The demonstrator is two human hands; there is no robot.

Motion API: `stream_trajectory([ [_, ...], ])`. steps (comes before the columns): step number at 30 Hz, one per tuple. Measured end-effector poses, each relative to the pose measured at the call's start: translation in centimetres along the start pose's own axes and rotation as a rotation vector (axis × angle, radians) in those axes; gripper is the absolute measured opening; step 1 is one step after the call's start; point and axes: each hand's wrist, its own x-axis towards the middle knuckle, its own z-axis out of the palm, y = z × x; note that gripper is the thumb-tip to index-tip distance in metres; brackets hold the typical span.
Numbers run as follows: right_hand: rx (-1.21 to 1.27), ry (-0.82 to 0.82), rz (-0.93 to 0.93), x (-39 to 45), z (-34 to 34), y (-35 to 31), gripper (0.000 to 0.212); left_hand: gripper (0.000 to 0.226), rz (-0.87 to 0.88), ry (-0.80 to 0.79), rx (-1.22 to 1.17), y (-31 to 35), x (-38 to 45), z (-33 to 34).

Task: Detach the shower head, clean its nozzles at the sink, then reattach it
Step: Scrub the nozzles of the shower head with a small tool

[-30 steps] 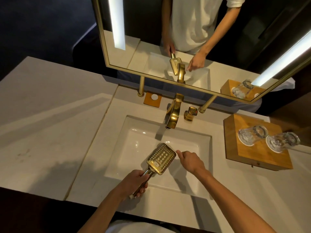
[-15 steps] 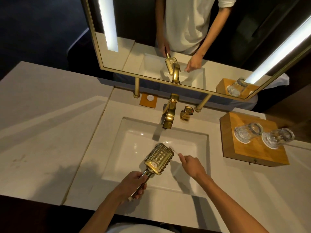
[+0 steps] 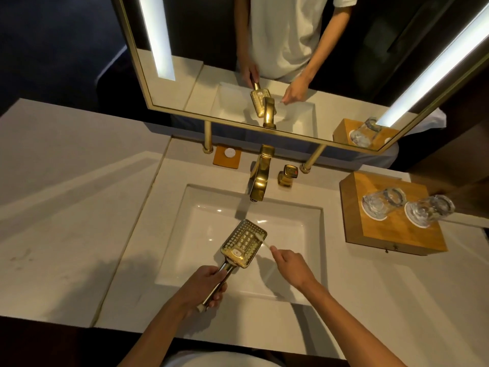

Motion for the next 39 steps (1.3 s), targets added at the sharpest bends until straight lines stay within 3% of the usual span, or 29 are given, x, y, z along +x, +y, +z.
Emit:
stream_trajectory([
  [4,-0.119,-0.122,-0.108,-2.0,2.5,-0.1,0.052,0.024,0.0,-0.003,-0.005,-0.3,0.2,-0.5],
  [11,-0.013,0.06,0.057,0.6,-0.4,0.5,0.058,0.024,0.016,-0.006,-0.007,-0.2,0.2,-0.3],
  [18,-0.193,-0.153,-0.189,-3.9,3.6,-0.6,0.064,0.026,0.02,0.021,-0.041,-0.4,-0.5,-0.3],
  [22,-0.108,-0.121,-0.112,-2.2,1.2,-0.1,0.056,0.024,0.06,0.022,-0.13,0.4,-0.8,-0.7],
  [28,0.039,-0.057,-0.166,-2.3,-1.1,0.4,0.06,0.022,0.079,0.037,-0.1,1.5,-0.8,-1.6],
  [32,-0.045,-0.102,-0.183,-1.7,-0.2,-0.4,0.058,0.02,0.074,0.001,-0.055,1.4,-1.0,-0.6],
  [39,0.043,0.125,0.04,1.5,-2.2,-0.5,0.06,0.019,0.06,-0.025,-0.028,1.1,-1.5,0.1],
])
